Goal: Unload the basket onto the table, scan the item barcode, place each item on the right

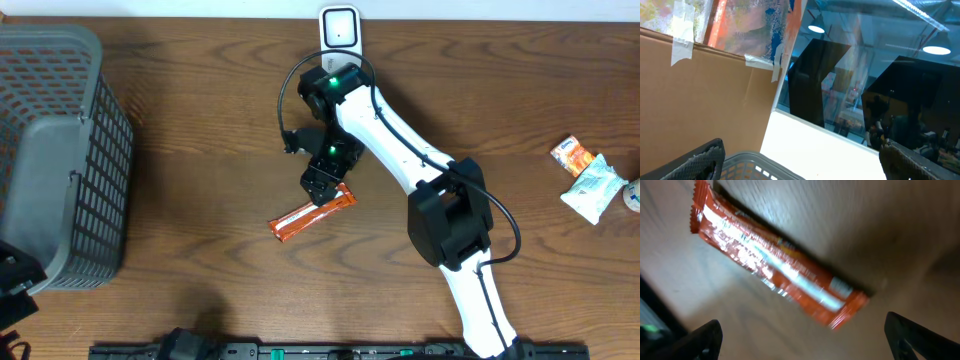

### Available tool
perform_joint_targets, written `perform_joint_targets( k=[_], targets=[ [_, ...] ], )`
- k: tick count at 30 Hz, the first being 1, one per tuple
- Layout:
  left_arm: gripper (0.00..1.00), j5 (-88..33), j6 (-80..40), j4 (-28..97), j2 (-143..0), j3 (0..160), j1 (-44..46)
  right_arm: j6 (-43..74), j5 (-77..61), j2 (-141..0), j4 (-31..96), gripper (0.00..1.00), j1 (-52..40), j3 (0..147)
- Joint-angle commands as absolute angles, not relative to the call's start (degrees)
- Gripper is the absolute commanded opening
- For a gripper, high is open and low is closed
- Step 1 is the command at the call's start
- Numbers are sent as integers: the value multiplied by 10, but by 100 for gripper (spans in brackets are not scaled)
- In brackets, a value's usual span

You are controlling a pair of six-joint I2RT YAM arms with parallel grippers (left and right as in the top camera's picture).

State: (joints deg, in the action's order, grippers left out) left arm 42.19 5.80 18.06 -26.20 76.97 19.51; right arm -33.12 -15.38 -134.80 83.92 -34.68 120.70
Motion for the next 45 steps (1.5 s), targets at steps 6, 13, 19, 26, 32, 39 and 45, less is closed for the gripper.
perform_joint_targets(
  k=[6,13,19,26,32,39,45],
  targets=[
    [98,427,53,180,-258,768,194,-500,-149,-1349,825,99,-367,1137],
    [98,427,53,180,-258,768,194,-528,-149,-1349,795,99,-383,1110],
    [98,427,53,180,-258,768,194,-541,-149,-1350,764,99,-395,1109],
    [98,427,53,180,-258,768,194,-571,-186,-1352,759,96,-398,1103],
    [98,427,53,180,-258,768,194,-588,-196,-1352,747,89,-398,1067],
    [98,427,53,180,-258,768,194,-588,-200,-1352,696,72,-400,998],
    [98,427,53,180,-258,768,194,-580,-200,-1352,696,25,-401,974]
  ],
)
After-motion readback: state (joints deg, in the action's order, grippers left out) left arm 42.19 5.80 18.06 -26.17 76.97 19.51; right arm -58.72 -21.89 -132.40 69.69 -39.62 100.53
